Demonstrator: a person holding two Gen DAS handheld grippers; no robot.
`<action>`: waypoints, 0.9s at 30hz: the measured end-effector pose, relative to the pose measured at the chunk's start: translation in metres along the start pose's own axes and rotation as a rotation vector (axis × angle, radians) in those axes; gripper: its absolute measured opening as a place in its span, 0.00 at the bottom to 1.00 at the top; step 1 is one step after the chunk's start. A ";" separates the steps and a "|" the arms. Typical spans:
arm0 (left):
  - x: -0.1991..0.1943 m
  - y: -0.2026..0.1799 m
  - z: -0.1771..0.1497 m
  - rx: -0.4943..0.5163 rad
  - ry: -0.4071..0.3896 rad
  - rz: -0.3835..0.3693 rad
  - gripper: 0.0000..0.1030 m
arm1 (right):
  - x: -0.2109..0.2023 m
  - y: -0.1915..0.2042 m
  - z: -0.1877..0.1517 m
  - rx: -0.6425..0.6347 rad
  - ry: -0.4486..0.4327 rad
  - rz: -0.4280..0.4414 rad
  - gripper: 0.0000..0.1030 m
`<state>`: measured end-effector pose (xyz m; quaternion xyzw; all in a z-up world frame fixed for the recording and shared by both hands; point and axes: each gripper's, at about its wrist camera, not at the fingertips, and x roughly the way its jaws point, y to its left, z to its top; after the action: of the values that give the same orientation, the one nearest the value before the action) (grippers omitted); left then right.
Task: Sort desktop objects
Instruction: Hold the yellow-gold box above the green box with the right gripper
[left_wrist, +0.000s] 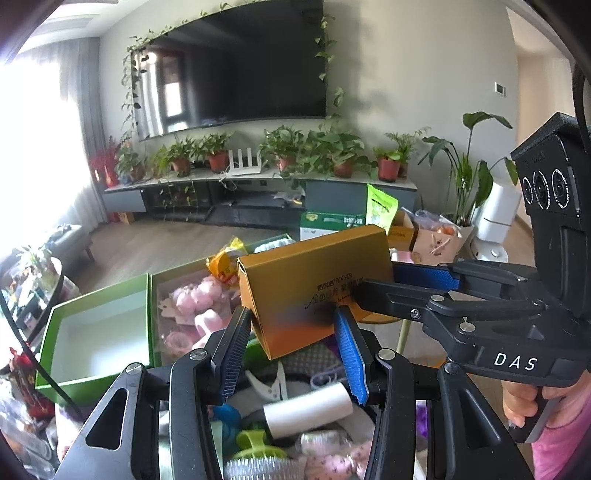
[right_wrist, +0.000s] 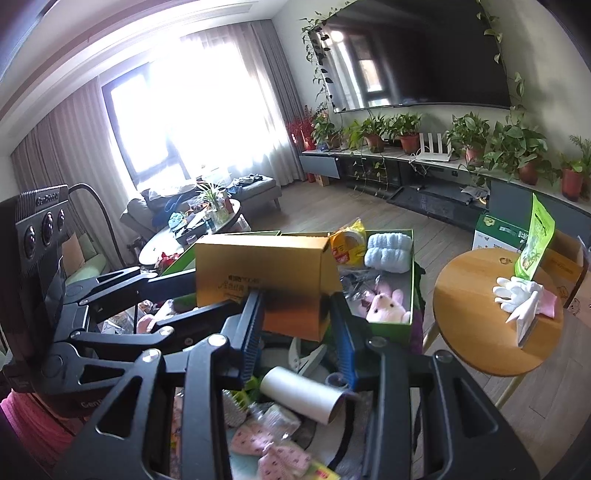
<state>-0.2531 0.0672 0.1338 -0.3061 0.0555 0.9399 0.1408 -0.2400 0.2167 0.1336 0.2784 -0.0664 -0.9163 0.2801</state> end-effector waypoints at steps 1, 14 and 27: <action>0.004 0.000 0.002 0.002 0.001 0.000 0.46 | 0.007 -0.008 0.004 0.010 -0.001 0.003 0.37; 0.051 0.010 0.032 0.035 -0.001 -0.013 0.46 | 0.048 -0.048 0.018 0.059 0.006 0.016 0.39; 0.103 0.023 0.044 0.062 0.050 0.001 0.46 | 0.091 -0.078 0.029 0.102 0.011 0.039 0.39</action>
<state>-0.3646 0.0777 0.1086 -0.3249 0.0883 0.9298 0.1486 -0.3551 0.2306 0.0933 0.2960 -0.1168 -0.9045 0.2839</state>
